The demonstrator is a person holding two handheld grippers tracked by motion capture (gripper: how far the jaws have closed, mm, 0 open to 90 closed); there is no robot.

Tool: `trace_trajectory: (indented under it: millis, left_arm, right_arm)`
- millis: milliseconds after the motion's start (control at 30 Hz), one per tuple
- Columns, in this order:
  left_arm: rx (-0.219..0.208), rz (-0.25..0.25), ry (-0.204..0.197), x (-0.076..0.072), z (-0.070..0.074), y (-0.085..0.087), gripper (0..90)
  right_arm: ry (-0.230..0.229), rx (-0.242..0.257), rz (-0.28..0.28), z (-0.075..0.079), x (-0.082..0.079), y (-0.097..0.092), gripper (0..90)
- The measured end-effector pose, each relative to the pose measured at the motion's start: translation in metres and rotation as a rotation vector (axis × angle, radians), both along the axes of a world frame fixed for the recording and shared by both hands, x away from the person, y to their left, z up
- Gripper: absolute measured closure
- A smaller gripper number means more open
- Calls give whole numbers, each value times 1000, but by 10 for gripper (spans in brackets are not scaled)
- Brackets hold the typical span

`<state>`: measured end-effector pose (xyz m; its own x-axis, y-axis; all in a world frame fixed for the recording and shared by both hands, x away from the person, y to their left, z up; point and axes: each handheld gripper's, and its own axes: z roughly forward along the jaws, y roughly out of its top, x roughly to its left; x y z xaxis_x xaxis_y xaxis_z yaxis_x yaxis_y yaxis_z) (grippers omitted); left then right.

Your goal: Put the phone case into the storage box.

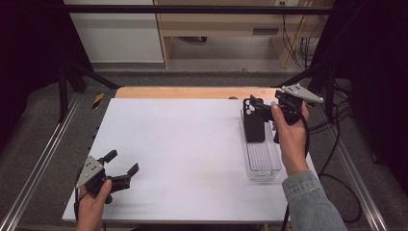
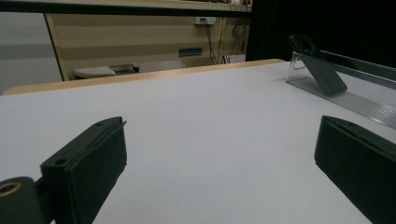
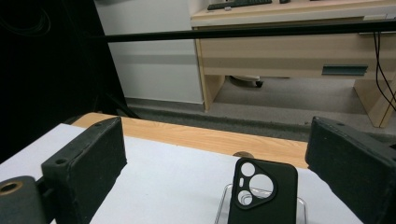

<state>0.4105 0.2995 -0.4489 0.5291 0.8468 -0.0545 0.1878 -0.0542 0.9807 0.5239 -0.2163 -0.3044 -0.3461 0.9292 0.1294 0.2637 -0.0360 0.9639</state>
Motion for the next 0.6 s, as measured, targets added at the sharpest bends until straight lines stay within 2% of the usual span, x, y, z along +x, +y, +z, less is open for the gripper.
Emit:
trace_trajectory:
  millis: [233,600]
  left_arm:
    - [6,-5,1,0,0,-1,25]
    - [1,-7,-3,0,0,0,25]
  right_arm:
    - [-22,9,9,8,-14,-9,50]
    - [-40,5,7,15,-26,-16,49]
